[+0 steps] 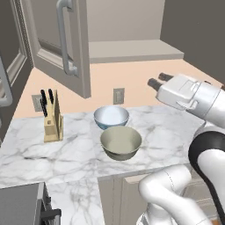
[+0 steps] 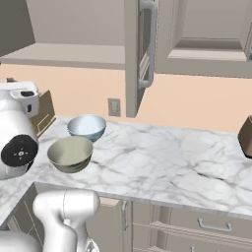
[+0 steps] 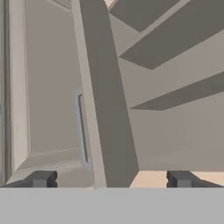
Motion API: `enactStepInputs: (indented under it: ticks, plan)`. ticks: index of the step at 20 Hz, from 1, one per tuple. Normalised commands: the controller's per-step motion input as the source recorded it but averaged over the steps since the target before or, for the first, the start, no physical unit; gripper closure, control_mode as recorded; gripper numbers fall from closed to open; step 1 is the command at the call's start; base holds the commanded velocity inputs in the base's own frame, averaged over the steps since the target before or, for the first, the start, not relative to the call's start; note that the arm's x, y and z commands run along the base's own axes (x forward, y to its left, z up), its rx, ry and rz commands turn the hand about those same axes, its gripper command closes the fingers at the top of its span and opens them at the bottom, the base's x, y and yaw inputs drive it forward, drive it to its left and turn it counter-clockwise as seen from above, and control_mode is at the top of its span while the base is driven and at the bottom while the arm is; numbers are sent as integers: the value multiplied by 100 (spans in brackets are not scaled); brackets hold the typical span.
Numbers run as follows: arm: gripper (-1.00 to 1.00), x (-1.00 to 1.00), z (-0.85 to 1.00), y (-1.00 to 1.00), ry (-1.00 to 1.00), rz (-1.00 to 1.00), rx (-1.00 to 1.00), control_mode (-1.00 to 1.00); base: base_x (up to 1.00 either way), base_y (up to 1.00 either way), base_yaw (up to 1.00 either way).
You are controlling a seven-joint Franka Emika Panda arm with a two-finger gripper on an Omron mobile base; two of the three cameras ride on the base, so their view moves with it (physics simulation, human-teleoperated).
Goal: Open the cabinet. Pick the bowls from the counter and place them in the cabinet. Then close the cabinet.
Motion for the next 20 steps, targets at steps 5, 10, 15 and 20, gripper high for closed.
enactStepInputs:
  ticks: [5,10,15,20]
  plan:
    - [-100,45,-2,3,0,0,14,-100,0,0,0]
    - [-100,58,-3,27,2,0,-6,-100,0,0,0]
    - [-100,78,0,36,22,4,-24,-100,0,0,0]
    - [-100,77,-50,1,21,13,-6,-100,0,0,0]
